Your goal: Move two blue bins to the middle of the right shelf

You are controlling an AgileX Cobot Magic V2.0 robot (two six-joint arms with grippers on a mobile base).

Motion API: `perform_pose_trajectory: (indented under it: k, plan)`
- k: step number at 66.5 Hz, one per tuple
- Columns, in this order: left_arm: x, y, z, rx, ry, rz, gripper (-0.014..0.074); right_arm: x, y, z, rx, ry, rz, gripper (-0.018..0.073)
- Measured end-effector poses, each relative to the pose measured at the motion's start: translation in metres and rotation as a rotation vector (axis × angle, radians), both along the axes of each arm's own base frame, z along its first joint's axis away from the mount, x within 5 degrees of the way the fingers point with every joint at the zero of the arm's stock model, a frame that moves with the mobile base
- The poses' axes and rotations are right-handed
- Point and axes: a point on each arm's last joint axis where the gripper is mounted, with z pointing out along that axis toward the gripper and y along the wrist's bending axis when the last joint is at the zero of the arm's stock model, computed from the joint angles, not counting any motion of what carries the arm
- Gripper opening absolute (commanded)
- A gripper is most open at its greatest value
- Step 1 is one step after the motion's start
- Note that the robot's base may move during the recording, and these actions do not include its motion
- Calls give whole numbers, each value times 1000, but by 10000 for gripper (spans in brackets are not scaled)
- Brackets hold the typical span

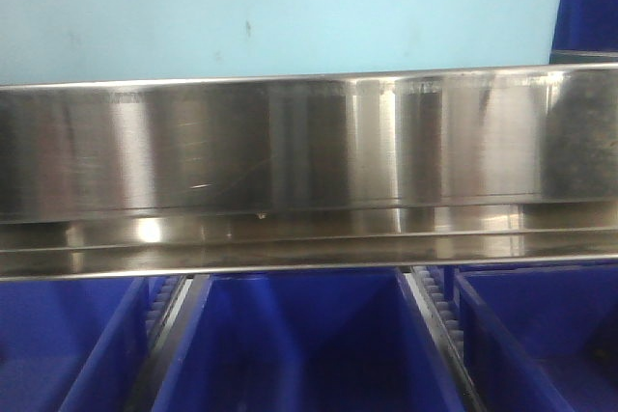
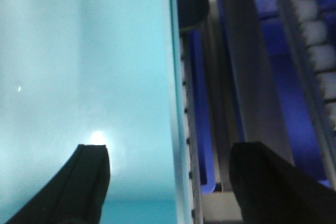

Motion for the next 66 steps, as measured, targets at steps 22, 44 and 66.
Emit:
perform_pose_trajectory:
  k: [22, 44, 66]
  plan:
    - [18, -12, -31, -9, 185, -52, 370, 25, -4, -24, 30, 136, 101, 370]
    - [16, -12, -52, 13, 259, -49, 370, 36, 3, -46, 22, 211, 126, 370]
    - [16, -12, -57, 19, 278, -49, 370, 35, 2, -52, 14, 232, 127, 370]
